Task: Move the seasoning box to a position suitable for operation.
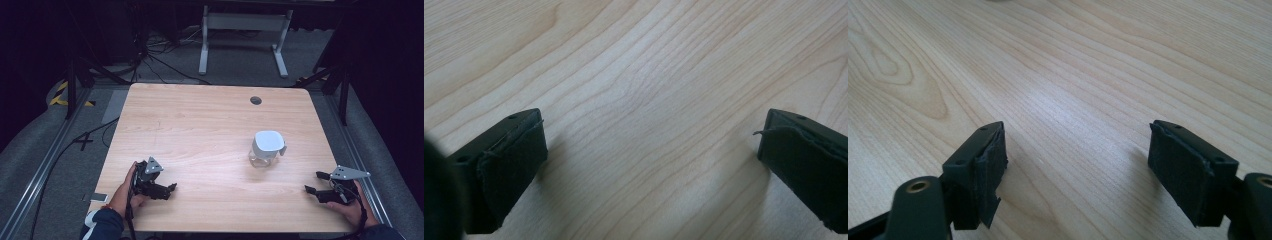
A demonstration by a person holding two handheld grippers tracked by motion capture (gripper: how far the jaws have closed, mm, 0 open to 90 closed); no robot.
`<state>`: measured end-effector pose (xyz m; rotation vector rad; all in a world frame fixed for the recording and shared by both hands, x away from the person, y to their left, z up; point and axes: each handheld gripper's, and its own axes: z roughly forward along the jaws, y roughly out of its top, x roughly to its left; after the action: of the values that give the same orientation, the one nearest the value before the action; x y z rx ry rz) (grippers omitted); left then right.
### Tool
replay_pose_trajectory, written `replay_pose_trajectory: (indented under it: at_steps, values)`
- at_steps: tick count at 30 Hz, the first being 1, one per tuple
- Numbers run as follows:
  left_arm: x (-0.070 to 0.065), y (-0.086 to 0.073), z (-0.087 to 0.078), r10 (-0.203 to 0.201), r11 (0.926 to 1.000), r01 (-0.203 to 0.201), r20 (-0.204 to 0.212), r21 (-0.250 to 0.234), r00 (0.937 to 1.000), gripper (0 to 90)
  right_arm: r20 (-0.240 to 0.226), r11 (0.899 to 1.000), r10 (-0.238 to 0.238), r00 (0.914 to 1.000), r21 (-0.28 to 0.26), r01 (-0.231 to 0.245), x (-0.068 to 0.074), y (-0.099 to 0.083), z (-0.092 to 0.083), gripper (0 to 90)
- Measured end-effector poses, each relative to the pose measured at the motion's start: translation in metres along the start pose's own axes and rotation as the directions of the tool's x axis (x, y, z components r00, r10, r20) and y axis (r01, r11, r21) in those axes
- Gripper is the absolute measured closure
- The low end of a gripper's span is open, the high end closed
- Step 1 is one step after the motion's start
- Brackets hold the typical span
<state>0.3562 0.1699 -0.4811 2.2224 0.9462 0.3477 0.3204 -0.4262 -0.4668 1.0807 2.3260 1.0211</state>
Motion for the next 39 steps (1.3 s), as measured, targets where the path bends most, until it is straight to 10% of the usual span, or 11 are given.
replay_pose_trajectory:
  at_steps: [19, 24, 31, 39]
  values:
    - [-0.007, 0.001, 0.001, 0.077, 0.9970, -0.077, 0.052, -0.008, 0.9957, 0.5, 0.016, 0.999, -0.045, 0.9989, 0.010, 0.045, -0.001, 0.015, 0.006, 38.3]
    - [-0.008, 0.000, 0.001, 0.069, 0.9976, -0.069, 0.055, -0.005, 0.9961, 0.4, 0.028, 0.996, -0.062, 0.9977, -0.056, 0.064, -0.001, 0.038, 0.002, 56.4]
    - [-0.008, 0.000, 0.001, 0.070, 0.9975, -0.070, 0.054, -0.005, 0.9961, 0.4, -0.005, 0.989, -0.047, 0.9989, -0.143, 0.046, 0.001, 0.069, -0.006, 52.8]
    - [-0.007, 0.001, 0.001, 0.072, 0.9974, -0.072, 0.058, -0.006, 0.9957, 0.4, -0.023, 0.980, -0.115, 0.9931, -0.166, 0.110, 0.014, 0.121, -0.005, 68.1]
